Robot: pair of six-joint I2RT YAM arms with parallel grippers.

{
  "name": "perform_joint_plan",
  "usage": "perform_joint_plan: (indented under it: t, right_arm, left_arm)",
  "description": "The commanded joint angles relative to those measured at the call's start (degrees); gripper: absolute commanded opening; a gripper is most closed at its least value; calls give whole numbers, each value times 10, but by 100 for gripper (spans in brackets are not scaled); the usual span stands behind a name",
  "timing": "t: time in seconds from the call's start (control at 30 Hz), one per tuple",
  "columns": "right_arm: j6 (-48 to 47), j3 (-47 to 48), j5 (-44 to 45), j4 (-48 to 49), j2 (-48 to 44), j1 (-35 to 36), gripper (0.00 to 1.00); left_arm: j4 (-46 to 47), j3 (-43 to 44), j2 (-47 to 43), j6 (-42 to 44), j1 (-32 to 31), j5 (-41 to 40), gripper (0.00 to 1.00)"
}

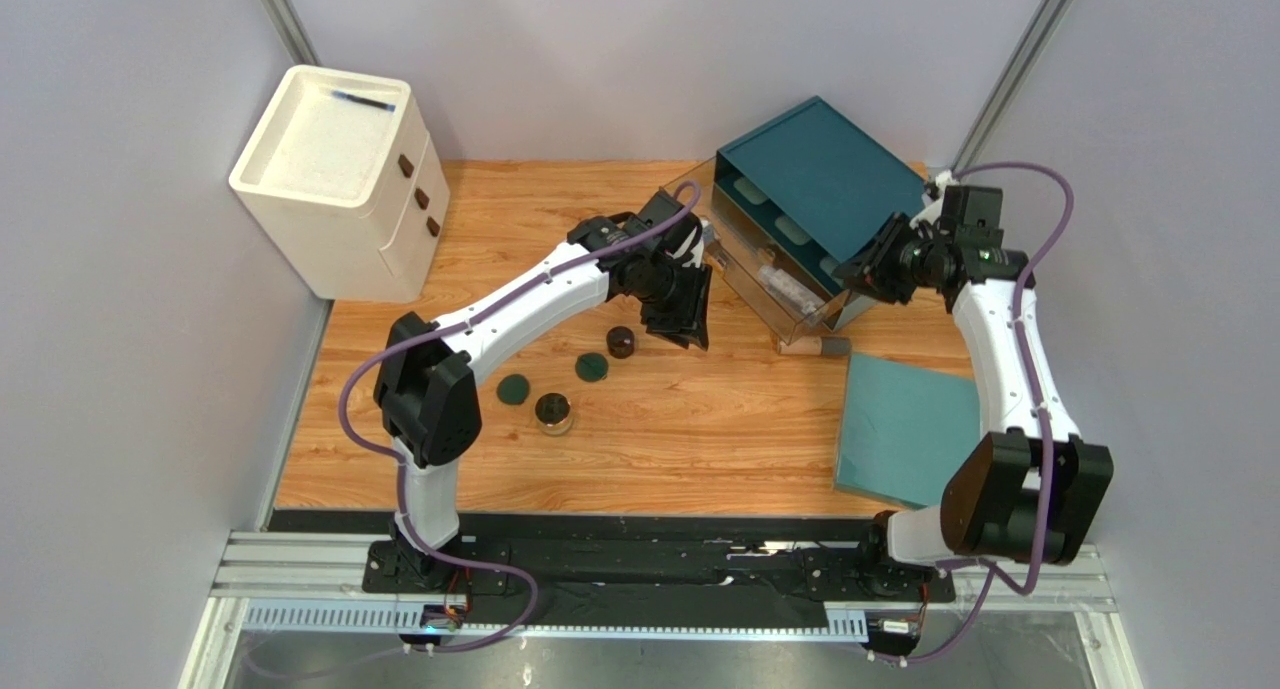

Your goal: Organize the makeup

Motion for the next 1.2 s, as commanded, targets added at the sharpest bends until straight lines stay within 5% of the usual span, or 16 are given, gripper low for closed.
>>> perform_joint_plan:
  t: [0.0,0.2,0.4,0.8,1.17]
  right_arm:
    - [74,-109,-3,33,-63,-4,30]
    - [208,-263,13,95,-139,-17,41]
    - [290,-315,37,125,-123,-37,59]
    - [325,-258,41,146,45,-64,61]
    - [342,-214,36,177,107,-62,59]
  left_arm:
    - [33,-12,-15,-15,-2,25,42]
    - [42,-42,-44,-16,-1,18,41]
    - [57,-89,-86,-21,-1,11,41]
    - [60,-143,-126,-17,-1,-10,41]
    - [53,-147,-126,-3,0,-10,40]
